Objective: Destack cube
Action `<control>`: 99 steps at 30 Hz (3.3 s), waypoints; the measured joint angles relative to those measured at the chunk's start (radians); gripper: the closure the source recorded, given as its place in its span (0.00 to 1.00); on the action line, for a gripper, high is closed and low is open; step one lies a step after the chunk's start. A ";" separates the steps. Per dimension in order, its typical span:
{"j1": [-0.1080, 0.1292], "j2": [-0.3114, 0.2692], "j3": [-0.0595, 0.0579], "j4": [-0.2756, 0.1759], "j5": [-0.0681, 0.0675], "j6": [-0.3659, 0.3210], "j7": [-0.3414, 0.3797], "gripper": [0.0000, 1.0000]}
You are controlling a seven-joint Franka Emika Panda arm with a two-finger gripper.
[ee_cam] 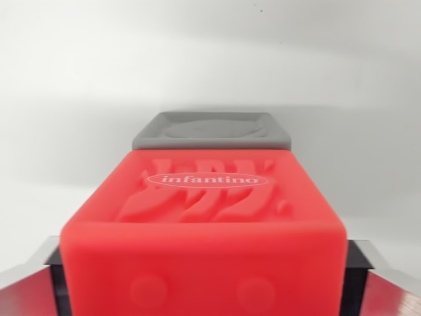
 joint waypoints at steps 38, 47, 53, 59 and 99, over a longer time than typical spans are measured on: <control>0.000 -0.022 0.000 -0.003 0.000 -0.015 0.000 1.00; 0.000 -0.058 0.001 -0.007 0.001 -0.047 -0.001 1.00; -0.001 -0.090 0.003 -0.008 0.002 -0.076 -0.002 1.00; -0.001 -0.121 0.003 -0.009 0.005 -0.106 -0.003 1.00; -0.090 -0.210 0.003 -0.115 0.012 -0.096 -0.105 1.00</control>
